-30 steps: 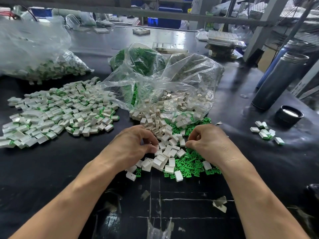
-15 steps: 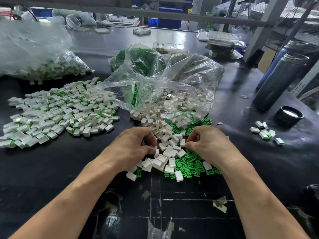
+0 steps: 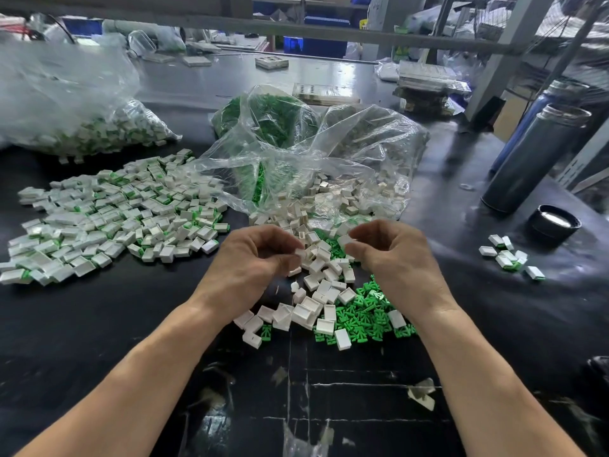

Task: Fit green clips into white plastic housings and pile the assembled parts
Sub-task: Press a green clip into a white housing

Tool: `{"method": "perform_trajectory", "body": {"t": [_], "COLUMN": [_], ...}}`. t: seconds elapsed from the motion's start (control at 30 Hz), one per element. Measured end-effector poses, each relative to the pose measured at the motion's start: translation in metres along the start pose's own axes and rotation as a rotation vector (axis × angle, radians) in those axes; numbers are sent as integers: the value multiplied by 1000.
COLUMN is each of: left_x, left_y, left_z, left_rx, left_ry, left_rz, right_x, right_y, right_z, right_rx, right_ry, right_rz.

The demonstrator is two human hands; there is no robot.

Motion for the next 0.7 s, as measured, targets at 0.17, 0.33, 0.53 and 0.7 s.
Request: {"method": "perform_trajectory", "body": {"t": [0.17,0.33,0.53,0.7], "left_x": [2,1,1,-1], "left_y": [-2,0,2,4], "left_z": [3,8,10,13], "left_rx": [-182,-362,-494,-471], "left_ry": [-5,5,-8,-35], "left_rz": [15,39,-40,-70], "right_x": [-7,-11,-13,-15], "right_y": [-8,-10,-13,-18], "right_z": [18,28,28,28], "right_rx": [212,308,372,378], "right_ry": [-76,-122,-63,-65], "right_rz": [-44,-49,-56,-100]}}
Point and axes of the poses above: each hand's wrist, its own x-axis towards the middle knuckle, its own z-axis out of the palm, y = z × x, the point moved 3 cm from there along x, towards the middle knuckle, and after that the axes turned 3 degrees about -z, right-handed, at the moved point
